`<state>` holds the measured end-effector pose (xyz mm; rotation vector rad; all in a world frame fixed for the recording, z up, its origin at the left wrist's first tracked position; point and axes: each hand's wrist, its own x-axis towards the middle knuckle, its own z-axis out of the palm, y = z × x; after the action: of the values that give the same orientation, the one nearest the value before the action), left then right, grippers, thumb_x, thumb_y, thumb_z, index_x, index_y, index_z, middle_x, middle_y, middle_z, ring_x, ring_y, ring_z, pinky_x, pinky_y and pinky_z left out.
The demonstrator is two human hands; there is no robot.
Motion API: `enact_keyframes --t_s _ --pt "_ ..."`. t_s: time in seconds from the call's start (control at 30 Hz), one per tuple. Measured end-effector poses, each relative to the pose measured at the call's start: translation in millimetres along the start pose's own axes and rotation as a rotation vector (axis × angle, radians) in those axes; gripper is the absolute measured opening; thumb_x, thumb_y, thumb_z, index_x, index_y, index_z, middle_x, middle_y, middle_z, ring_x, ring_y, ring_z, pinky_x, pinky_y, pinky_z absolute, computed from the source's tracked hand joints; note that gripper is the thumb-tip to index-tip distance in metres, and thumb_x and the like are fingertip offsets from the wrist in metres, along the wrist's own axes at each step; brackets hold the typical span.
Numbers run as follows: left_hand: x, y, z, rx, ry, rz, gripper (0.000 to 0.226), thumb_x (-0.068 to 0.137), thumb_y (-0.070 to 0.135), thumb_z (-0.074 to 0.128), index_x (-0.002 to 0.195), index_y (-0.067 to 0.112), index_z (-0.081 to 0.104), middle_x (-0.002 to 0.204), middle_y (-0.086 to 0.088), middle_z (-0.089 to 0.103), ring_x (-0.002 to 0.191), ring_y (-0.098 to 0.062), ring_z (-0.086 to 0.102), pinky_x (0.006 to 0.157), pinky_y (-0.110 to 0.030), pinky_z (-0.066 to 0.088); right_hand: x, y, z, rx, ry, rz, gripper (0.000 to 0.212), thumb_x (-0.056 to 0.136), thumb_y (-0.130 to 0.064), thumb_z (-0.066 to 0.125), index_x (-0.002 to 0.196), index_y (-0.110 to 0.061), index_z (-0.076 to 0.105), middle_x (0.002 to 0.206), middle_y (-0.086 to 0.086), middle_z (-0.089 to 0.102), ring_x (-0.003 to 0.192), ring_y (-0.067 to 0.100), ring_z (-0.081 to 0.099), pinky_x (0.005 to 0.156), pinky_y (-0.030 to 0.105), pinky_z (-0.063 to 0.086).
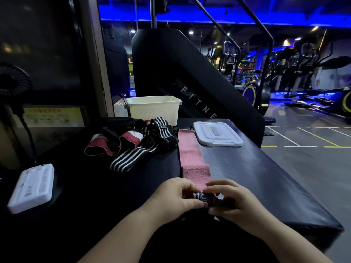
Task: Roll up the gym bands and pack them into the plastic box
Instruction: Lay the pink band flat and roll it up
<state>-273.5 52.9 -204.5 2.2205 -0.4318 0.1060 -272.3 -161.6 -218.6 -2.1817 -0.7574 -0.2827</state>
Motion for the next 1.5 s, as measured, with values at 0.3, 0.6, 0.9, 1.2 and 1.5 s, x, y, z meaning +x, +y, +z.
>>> enact_keyframes --t_s 0.3,0.6,0.9,1.2,1.5 --pt "6 -5 3 -0.103 -0.017 -0.074 0.021 0.074 0.035 0.083 0.083 0.02 0.071 0.077 0.007 0.064 0.066 -0.005 0.056 0.07 -0.03 0.05 8 -1 3 -0.121 -0.003 -0.003 0.045 0.073 -0.051 0.064 0.115 -0.056 0.051 0.109 -0.037 0.058 0.101 -0.004 0.055 0.08 0.008 0.039" --pt "18 -7 0 -0.114 -0.046 -0.122 0.019 0.091 0.032 0.066 0.083 0.015 0.07 0.075 0.006 0.064 0.071 -0.007 0.055 0.08 -0.036 0.05 14 4 6 -0.079 -0.015 0.092 0.057 0.091 -0.024 0.065 0.106 -0.07 0.034 0.096 -0.015 0.065 0.071 -0.003 0.054 0.073 0.02 0.043" --pt "22 -6 1 -0.045 -0.002 -0.167 0.018 0.092 0.039 0.062 0.103 0.025 0.06 0.07 0.008 0.054 0.064 -0.005 0.049 0.062 -0.021 0.041 17 1 10 -0.069 0.041 0.104 0.034 0.088 -0.032 0.067 0.092 -0.062 0.053 0.088 -0.031 0.061 0.075 -0.003 0.056 0.068 0.013 0.041" --pt "24 -11 7 -0.001 0.122 -0.173 0.021 0.086 0.046 0.065 0.082 0.029 0.055 0.071 0.008 0.056 0.064 -0.007 0.051 0.063 -0.025 0.04 17 6 9 -0.133 0.033 0.074 0.038 0.071 -0.028 0.08 0.103 -0.039 0.063 0.097 -0.022 0.056 0.089 -0.003 0.055 0.073 0.008 0.041" --pt "17 -19 -2 -0.057 0.007 0.027 0.042 0.073 0.027 0.083 0.111 0.037 0.068 0.113 0.014 0.062 0.104 0.006 0.059 0.096 -0.017 0.046 22 9 13 -0.19 0.034 0.109 0.037 0.085 -0.039 0.07 0.119 -0.029 0.063 0.112 -0.021 0.045 0.1 -0.006 0.051 0.088 0.011 0.041"
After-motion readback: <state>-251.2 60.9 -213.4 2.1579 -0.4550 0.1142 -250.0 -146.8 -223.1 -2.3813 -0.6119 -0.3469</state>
